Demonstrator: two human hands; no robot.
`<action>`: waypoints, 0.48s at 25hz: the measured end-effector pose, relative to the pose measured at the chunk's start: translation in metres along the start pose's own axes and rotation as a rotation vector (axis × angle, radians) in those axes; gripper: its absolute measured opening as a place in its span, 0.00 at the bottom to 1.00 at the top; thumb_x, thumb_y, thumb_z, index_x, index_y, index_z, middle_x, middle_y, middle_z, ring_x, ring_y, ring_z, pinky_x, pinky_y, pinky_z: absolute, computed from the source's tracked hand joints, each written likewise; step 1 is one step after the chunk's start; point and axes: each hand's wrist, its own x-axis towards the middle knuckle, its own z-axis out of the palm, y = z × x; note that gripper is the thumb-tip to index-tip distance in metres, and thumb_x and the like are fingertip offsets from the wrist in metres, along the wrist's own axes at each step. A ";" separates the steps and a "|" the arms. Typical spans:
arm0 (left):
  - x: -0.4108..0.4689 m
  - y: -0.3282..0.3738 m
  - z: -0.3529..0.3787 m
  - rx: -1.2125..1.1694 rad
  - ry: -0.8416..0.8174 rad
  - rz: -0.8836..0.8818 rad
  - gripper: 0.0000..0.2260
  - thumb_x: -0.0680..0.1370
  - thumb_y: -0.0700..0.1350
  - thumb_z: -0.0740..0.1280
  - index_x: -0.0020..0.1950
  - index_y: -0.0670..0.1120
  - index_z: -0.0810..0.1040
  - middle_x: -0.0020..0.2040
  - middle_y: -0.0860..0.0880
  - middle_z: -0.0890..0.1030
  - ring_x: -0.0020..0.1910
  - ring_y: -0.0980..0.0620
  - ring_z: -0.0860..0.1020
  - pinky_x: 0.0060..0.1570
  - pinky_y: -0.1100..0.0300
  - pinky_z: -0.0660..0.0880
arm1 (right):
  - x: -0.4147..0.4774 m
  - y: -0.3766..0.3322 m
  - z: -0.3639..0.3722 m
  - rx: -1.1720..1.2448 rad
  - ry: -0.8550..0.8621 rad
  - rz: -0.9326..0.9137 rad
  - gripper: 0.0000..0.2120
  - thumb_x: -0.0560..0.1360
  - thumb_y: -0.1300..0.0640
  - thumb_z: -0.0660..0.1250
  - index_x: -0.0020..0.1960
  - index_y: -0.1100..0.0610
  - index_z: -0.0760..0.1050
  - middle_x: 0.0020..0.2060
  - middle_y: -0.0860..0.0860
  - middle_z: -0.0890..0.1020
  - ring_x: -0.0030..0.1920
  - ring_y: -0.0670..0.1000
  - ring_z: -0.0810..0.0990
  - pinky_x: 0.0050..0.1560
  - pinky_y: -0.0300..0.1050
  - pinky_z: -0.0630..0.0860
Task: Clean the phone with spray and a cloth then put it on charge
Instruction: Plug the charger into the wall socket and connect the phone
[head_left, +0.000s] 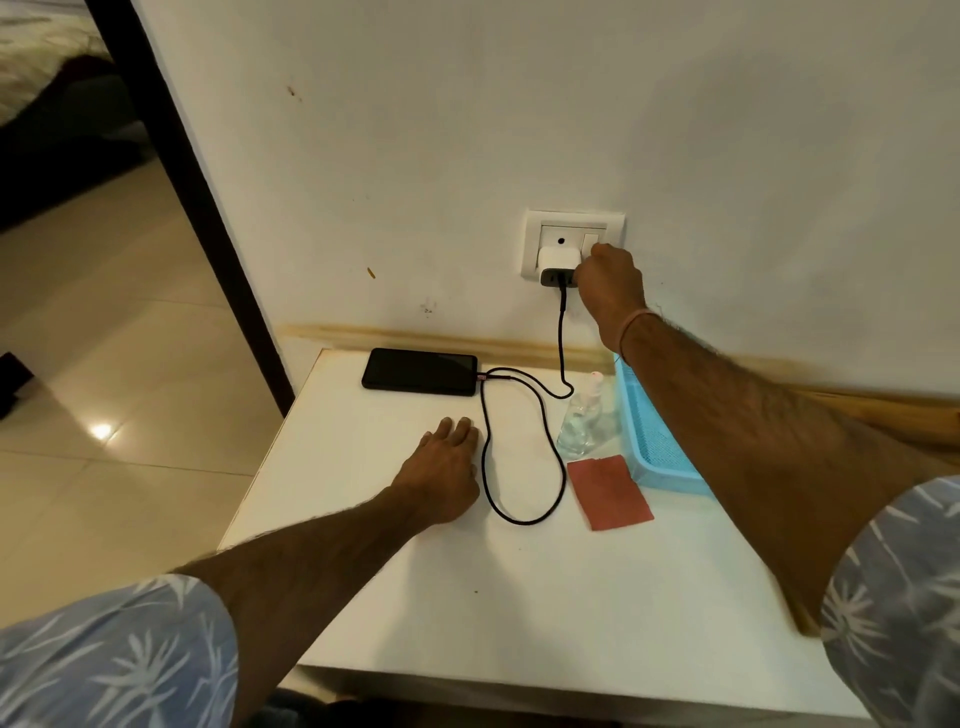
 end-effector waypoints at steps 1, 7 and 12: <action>0.000 0.000 0.000 -0.003 -0.014 -0.006 0.28 0.84 0.45 0.55 0.82 0.42 0.49 0.83 0.44 0.49 0.82 0.42 0.46 0.79 0.48 0.49 | 0.000 -0.002 0.001 0.034 -0.010 0.019 0.13 0.78 0.63 0.56 0.60 0.63 0.73 0.61 0.60 0.76 0.53 0.55 0.74 0.45 0.38 0.67; 0.003 0.001 0.000 0.011 -0.059 -0.020 0.31 0.83 0.45 0.57 0.82 0.42 0.47 0.83 0.43 0.46 0.81 0.41 0.44 0.79 0.47 0.48 | -0.002 -0.011 0.004 0.159 -0.087 0.102 0.16 0.78 0.63 0.59 0.65 0.64 0.70 0.62 0.60 0.75 0.59 0.57 0.75 0.49 0.42 0.69; 0.004 0.003 0.002 0.002 -0.051 -0.028 0.31 0.82 0.44 0.58 0.82 0.42 0.47 0.83 0.43 0.47 0.81 0.41 0.44 0.79 0.47 0.49 | -0.004 -0.009 0.003 0.232 -0.102 0.110 0.18 0.76 0.65 0.61 0.66 0.65 0.69 0.63 0.60 0.74 0.59 0.58 0.74 0.51 0.42 0.68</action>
